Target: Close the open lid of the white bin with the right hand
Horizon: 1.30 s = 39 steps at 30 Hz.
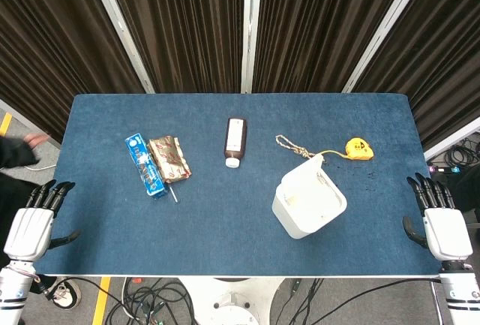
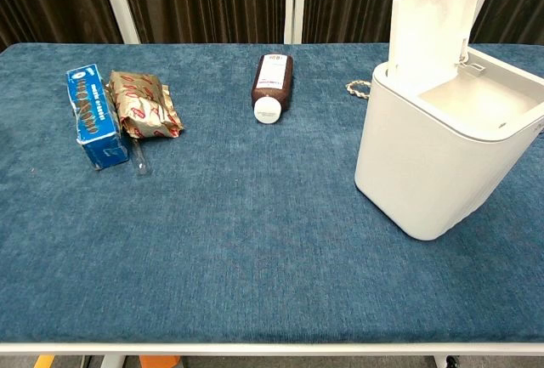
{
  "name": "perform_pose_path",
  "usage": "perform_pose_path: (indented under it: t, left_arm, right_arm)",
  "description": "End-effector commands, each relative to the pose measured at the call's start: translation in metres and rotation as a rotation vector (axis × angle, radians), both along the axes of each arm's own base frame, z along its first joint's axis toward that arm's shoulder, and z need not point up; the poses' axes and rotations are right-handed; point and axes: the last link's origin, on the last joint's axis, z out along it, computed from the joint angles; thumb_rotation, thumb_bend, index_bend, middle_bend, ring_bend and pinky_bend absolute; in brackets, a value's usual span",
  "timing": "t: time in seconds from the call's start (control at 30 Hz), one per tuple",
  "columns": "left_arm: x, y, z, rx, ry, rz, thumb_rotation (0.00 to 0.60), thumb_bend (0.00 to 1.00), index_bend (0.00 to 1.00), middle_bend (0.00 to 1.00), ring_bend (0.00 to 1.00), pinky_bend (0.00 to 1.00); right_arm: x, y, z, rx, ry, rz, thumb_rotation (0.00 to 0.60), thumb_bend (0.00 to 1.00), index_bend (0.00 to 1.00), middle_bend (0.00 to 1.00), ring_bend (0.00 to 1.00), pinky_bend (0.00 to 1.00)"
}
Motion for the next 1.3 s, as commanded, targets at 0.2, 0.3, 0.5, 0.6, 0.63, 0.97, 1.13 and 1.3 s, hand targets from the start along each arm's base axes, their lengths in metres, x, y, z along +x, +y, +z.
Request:
perform_pose_path:
  t: [0.2,0.3,0.5,0.6,0.63,0.97,1.13,1.3]
  left_arm:
    - [-0.002,-0.002,0.000,-0.003,0.004,0.009,0.600,0.00,0.13,0.13,0.06,0.14]
    - [-0.002,-0.001,-0.001,-0.007,0.003,0.007,0.600,0.00,0.13,0.13,0.06,0.14]
    - [-0.002,0.000,-0.002,-0.015,0.006,0.003,0.600,0.00,0.13,0.13,0.06,0.14]
    - [-0.005,-0.001,-0.003,-0.022,0.006,0.013,0.600,0.00,0.13,0.13,0.06,0.14]
    - [-0.006,-0.001,-0.002,-0.023,0.007,0.015,0.600,0.00,0.13,0.13,0.06,0.14]
    - [-0.006,-0.001,-0.001,-0.017,0.004,0.011,0.600,0.00,0.13,0.13,0.06,0.14]
    - [-0.008,-0.001,-0.002,-0.022,0.004,0.020,0.600,0.00,0.13,0.13,0.06,0.14]
    - [-0.009,0.000,-0.003,-0.032,0.005,0.024,0.600,0.00,0.13,0.13,0.06,0.14]
  right_arm:
    - [-0.001,-0.001,-0.003,0.011,-0.002,-0.006,0.600,0.34,0.00,0.00,0.00,0.00]
    - [0.003,-0.004,-0.002,0.014,0.000,0.008,0.600,0.34,0.00,0.00,0.00,0.00]
    - [0.024,-0.013,-0.002,0.050,0.009,0.099,0.600,0.73,0.00,0.00,0.00,0.00]
    - [0.042,-0.023,-0.001,0.089,-0.023,0.164,0.600,0.99,0.00,0.00,0.00,0.00]
    - [0.049,-0.028,0.000,0.100,-0.031,0.186,0.600,1.00,0.00,0.00,0.00,0.00]
    - [0.136,-0.079,0.009,0.197,0.017,0.401,0.600,1.00,0.00,0.00,0.00,0.00]
    - [0.163,-0.092,0.002,0.308,0.026,0.407,0.600,1.00,0.00,0.00,0.00,0.00]
    - [0.184,-0.103,-0.009,0.382,0.045,0.426,0.600,1.00,0.00,0.01,0.00,0.00]
